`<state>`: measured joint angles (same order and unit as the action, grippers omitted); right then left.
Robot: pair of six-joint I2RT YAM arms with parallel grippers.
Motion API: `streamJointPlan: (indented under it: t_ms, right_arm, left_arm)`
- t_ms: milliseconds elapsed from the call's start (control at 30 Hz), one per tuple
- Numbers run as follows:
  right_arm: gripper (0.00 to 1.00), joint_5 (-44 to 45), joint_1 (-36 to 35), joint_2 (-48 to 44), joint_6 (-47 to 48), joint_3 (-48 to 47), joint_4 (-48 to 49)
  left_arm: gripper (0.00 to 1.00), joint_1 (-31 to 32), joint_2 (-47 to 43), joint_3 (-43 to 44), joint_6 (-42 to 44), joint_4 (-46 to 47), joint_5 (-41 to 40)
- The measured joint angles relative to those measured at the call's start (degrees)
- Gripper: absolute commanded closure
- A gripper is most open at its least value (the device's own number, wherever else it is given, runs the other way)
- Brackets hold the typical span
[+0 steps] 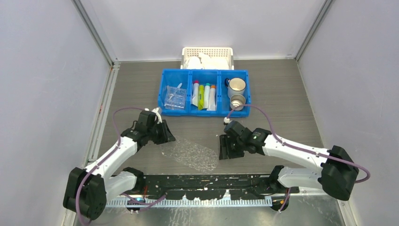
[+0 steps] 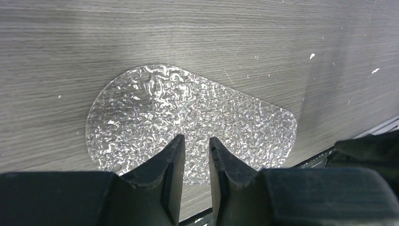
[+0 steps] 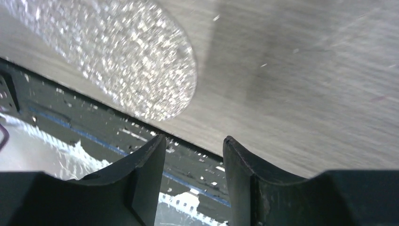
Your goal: Prepare toiletry sets of a toothbrush and toothpaste on the tray
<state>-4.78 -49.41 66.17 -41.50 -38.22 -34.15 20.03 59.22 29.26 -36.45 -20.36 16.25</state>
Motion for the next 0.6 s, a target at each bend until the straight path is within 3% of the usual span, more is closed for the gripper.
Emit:
streamJointPlan:
  t_ms: [233,333,367,600]
  right_arm:
    - [0.45,2.34,-12.92,3.10,-3.69,-2.34,1.11]
    - [0.66,2.64,-16.70,8.17,-4.35,-3.43,4.37]
    - [0.67,2.69,-17.79,10.73,-4.59,-4.17,5.70]
    - [0.75,2.80,-20.24,23.21,-4.39,-9.90,12.20]
  left_arm:
    - [0.80,0.31,-1.60,1.97,-0.17,-8.04,-3.26]
    - [0.97,1.18,-2.34,1.97,-1.14,-10.64,-4.35]
    - [0.99,1.57,-2.32,1.97,-1.44,-11.17,-4.59]
    - [0.97,3.69,-1.14,1.97,-4.26,-15.19,-4.72]
